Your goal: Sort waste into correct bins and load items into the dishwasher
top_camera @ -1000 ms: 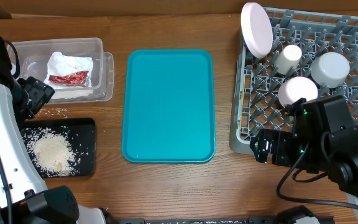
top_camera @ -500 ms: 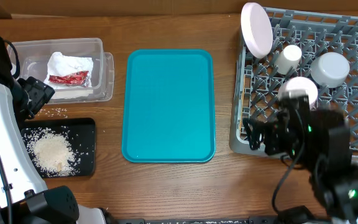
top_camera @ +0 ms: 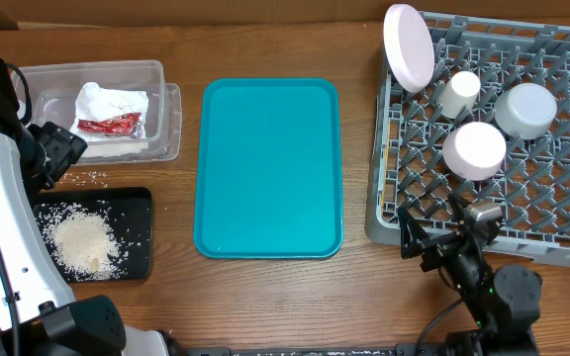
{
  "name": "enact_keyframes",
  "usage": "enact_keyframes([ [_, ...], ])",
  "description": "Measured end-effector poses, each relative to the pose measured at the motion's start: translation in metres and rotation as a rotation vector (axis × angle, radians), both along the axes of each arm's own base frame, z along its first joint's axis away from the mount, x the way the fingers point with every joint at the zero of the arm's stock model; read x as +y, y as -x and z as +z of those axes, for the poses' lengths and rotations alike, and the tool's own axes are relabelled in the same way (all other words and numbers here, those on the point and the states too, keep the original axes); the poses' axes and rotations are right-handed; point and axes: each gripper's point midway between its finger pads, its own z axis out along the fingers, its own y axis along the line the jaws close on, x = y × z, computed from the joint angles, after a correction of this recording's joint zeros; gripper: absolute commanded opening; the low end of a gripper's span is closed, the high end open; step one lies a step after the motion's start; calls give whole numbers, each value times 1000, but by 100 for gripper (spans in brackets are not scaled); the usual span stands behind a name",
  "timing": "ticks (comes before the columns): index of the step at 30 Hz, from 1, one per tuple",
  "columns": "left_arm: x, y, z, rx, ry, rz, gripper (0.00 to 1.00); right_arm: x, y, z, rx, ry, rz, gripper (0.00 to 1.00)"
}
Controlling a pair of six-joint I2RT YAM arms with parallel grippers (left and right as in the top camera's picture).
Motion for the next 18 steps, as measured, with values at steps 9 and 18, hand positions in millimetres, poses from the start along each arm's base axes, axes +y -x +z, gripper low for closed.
enact_keyframes([
  [9,0,0,0,0,-1,0,100,-11,-7,3,-175,-11,-53,100],
  [18,0,0,0,-1,-1,0,100,-34,-3,15,-248,-13,-173,100],
])
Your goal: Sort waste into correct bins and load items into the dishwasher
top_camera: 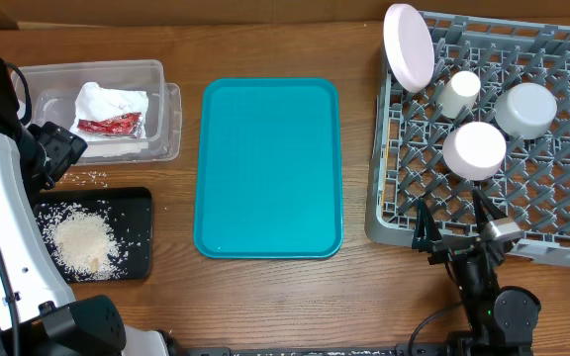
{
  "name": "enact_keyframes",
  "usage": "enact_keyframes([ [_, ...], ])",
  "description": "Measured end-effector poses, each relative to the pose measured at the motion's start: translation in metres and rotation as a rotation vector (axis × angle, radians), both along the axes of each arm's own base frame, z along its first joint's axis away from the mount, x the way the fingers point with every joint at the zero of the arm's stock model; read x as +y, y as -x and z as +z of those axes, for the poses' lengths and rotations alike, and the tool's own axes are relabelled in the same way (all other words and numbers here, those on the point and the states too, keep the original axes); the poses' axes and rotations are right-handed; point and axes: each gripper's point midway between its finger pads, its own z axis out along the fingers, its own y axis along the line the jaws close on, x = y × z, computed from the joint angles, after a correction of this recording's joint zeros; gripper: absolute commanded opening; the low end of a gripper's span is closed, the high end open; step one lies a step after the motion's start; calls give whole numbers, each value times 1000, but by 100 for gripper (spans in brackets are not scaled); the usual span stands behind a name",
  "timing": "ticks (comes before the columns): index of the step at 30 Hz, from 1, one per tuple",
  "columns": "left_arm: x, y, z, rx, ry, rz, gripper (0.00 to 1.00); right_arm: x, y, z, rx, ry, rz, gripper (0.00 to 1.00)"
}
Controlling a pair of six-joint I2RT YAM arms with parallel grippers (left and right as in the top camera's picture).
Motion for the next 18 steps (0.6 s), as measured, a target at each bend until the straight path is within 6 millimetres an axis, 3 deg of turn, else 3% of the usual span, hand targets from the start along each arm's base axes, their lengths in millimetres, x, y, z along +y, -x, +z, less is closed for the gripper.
enact_keyframes([
  [8,0,0,0,0,0,0,100,-12,-4,-35,145,1,-65,100],
  [18,0,0,0,0,0,0,100,-37,-5,-38,156,-6,-201,100],
])
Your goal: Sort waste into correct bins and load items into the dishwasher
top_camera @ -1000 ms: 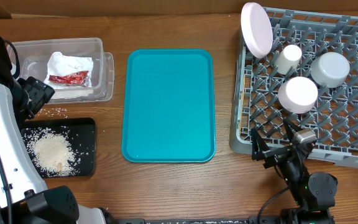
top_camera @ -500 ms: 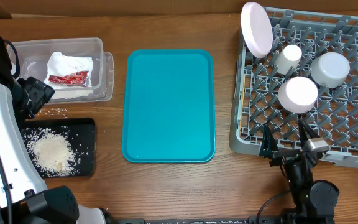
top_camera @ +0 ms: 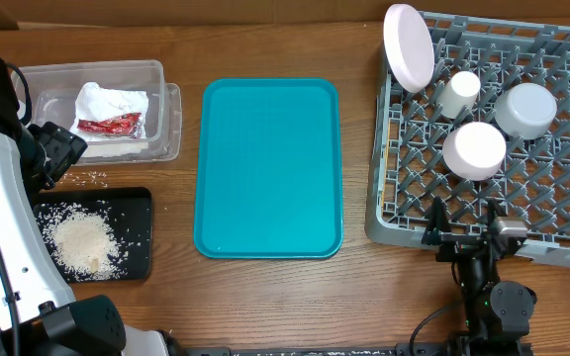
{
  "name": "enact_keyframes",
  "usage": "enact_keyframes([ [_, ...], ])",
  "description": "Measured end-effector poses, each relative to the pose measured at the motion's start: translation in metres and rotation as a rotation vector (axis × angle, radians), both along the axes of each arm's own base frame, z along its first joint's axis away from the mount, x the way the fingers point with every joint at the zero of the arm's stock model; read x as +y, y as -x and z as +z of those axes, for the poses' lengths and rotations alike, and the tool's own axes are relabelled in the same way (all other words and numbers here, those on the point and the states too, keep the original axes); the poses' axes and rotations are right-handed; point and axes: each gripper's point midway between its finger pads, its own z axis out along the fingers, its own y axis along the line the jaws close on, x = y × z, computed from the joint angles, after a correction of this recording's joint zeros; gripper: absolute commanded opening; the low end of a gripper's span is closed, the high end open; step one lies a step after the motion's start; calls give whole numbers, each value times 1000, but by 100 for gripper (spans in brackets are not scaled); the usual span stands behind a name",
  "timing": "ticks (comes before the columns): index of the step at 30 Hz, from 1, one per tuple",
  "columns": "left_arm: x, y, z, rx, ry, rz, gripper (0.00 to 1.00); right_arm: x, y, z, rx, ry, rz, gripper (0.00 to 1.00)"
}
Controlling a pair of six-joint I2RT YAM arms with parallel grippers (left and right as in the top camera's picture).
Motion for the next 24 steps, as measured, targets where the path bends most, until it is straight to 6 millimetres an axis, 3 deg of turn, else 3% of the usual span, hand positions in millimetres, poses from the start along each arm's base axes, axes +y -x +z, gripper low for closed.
enact_keyframes([
  [24,0,0,0,0,0,0,100,-4,0,0,0,31,-19,100],
])
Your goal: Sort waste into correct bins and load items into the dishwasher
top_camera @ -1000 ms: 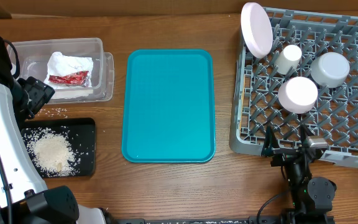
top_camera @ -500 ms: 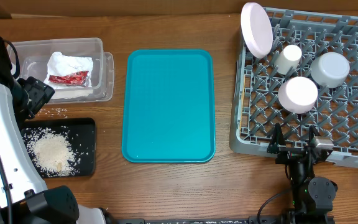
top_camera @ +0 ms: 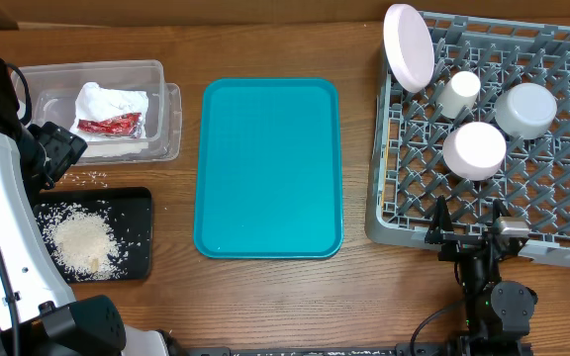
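Note:
The grey dish rack (top_camera: 562, 247) at the right holds a pink plate (top_camera: 409, 44) on edge, a small white cup (top_camera: 456, 91) and two upturned white bowls (top_camera: 527, 107) (top_camera: 475, 148). My right gripper (top_camera: 468, 220) points at the rack's front edge, open, with nothing between its fingers. At the left, a clear bin (top_camera: 161, 119) holds a white napkin (top_camera: 107, 101) and a red wrapper (top_camera: 109, 125). A black tray (top_camera: 142, 203) carries a heap of rice (top_camera: 82, 240). My left gripper (top_camera: 59, 150) hangs between bin and black tray, and its fingers cannot be made out.
A bare teal tray (top_camera: 270, 168) lies in the middle of the wooden table. Loose rice grains (top_camera: 92, 178) are scattered between the clear bin and the black tray. The left arm's white link runs down the left edge.
Hardly anything: the right gripper stays open at the rack's front edge, its left finger a touch further right. The left arm and all objects are where they were.
The right gripper was first open near the rack's front left corner, angled to the left. Later it stood further right and straighter, then squarely at the rack's front edge, where it remains. The left arm, bins, tray and dishes stayed put throughout.

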{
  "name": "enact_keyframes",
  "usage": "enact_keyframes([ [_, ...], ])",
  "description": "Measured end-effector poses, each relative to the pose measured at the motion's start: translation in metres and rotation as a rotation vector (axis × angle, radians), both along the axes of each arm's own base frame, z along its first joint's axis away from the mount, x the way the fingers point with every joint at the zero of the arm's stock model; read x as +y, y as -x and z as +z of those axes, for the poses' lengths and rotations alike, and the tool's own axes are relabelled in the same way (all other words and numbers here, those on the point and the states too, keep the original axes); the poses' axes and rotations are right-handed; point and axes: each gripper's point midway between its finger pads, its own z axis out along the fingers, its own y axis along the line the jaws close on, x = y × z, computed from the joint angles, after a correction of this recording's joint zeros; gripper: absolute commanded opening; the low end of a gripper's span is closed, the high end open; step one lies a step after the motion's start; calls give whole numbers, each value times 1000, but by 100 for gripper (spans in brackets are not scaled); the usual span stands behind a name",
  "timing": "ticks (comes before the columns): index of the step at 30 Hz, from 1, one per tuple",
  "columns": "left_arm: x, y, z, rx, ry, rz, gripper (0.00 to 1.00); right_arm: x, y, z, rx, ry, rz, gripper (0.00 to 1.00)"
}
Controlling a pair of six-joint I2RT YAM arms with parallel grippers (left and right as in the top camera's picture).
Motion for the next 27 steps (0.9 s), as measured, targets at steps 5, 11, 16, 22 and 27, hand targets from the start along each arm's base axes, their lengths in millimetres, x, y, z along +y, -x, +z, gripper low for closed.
enact_keyframes([
  [5,0,0,0,0,0,0,100,0,0,0,0,6,2,100],
  [11,0,0,0,0,0,0,100,0,0,0,0,8,2,100],
  [16,0,0,0,0,0,0,100,0,0,0,0,11,2,100],
  [22,0,0,0,0,0,0,100,0,0,0,0,11,2,100],
  [27,0,0,0,0,0,0,100,0,0,0,1,11,2,100],
])
